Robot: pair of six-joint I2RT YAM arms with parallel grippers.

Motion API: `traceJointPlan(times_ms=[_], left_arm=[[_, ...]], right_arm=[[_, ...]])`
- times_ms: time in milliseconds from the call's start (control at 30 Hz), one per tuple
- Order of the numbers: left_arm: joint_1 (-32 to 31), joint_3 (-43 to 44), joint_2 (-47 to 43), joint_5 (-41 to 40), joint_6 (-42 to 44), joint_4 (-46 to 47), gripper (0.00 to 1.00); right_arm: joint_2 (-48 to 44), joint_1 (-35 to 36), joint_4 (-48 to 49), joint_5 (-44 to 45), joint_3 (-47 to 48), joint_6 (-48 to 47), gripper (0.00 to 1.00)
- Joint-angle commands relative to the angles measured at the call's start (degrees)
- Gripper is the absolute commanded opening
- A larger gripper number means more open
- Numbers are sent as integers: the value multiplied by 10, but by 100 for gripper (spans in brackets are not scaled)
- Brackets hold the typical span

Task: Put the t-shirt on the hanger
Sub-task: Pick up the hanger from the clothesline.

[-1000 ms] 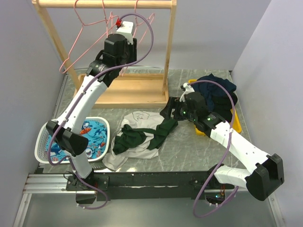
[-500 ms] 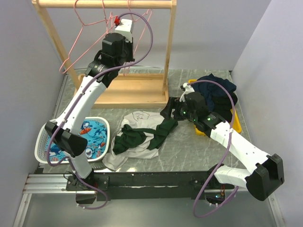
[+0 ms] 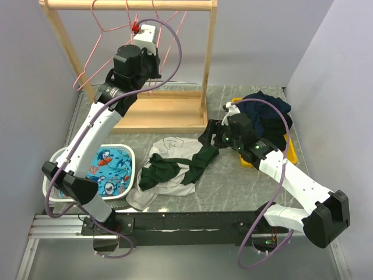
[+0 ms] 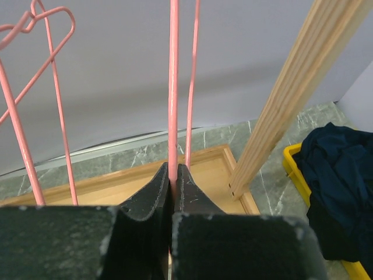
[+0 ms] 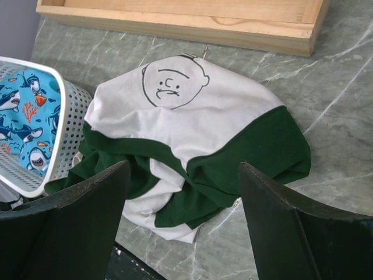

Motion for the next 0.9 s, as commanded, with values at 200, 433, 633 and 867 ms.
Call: traceJointPlan(times_ms=[200, 433, 633, 867], left_arm=[[0, -89, -110, 54, -9, 34, 1], [-62, -196, -211, 47, -26, -24, 1], [-169, -317, -315, 2, -76, -96, 1], [-271, -389, -393, -57, -170, -190, 1]], right_arm=[[-45, 9, -2, 49, -9, -18, 82], [-75, 73, -6, 143, -56, -2, 82], [-91, 179, 42, 228, -144, 45, 73], [-69, 186, 111, 258, -241, 49, 65]])
